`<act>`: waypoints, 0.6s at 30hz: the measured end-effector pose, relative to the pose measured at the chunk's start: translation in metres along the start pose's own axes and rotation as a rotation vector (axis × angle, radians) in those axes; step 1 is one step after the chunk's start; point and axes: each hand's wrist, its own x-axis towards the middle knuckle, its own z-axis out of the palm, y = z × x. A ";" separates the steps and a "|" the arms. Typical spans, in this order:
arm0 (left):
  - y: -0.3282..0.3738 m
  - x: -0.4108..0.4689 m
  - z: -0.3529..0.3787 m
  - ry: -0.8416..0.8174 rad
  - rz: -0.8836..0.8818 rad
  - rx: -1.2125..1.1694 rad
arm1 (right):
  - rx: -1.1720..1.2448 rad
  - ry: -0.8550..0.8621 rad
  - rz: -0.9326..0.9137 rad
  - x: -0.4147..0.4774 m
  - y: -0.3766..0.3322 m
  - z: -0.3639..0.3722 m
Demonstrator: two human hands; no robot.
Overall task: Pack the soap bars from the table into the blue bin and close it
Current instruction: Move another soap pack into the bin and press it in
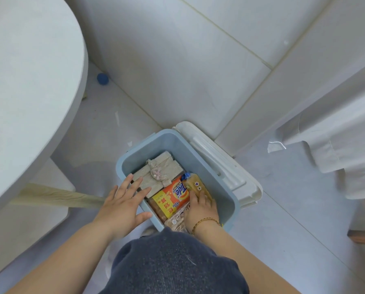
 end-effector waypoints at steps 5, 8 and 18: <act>0.000 -0.001 0.001 0.012 0.000 0.014 | -0.007 0.173 -0.187 0.016 -0.001 -0.002; -0.001 0.000 0.001 0.010 -0.001 0.036 | -0.011 0.093 -0.163 0.028 -0.005 0.001; -0.002 0.004 0.006 0.000 -0.024 0.085 | -0.079 0.025 -0.230 0.049 -0.005 0.006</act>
